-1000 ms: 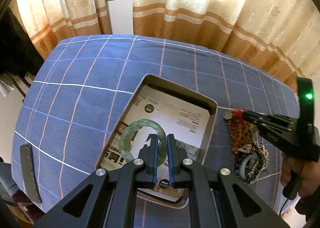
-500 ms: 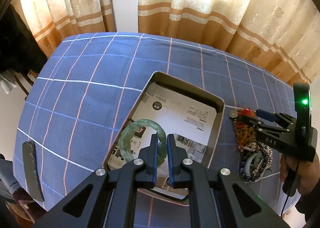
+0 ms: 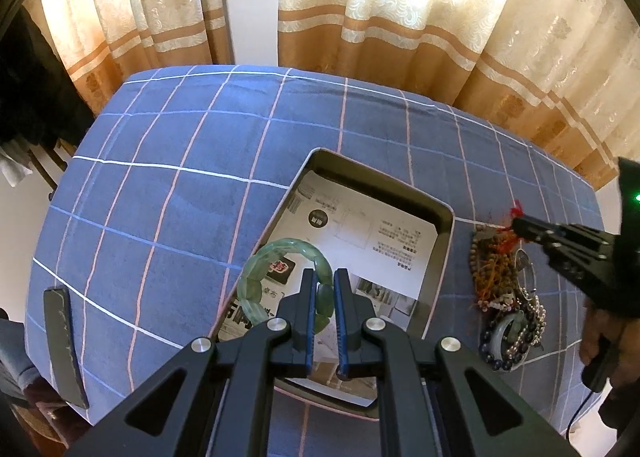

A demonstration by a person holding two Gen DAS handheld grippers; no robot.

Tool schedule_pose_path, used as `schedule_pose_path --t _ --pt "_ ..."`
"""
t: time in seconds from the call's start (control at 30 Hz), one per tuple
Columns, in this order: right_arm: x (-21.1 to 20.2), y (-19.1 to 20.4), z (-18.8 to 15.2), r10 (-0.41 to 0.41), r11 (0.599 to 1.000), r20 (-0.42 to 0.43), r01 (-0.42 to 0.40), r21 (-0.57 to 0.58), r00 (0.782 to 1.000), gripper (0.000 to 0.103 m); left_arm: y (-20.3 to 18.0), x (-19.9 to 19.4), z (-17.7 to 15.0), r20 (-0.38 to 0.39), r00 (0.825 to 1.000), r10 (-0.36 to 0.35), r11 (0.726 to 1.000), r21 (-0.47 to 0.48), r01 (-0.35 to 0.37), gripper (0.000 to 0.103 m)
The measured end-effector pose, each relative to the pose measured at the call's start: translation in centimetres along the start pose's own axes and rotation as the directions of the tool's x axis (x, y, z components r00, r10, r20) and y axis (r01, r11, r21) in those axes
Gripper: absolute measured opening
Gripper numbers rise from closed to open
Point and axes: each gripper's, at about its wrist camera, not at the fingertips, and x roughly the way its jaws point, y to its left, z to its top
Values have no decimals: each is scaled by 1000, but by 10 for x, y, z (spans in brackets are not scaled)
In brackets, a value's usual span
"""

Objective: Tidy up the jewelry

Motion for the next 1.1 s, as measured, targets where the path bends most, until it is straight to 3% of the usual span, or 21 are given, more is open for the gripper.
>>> schedule_pose_path --t 0.5,1.1 --pt "-43 47 31 129 991 95 -124 -50 987 9 11 -9 -1 16 1000 3 1000 -21 -3 8" --pt "-24 119 26 243 965 49 -236 -118 969 9 32 -12 -15 9 1000 2 999 -41 -2 8"
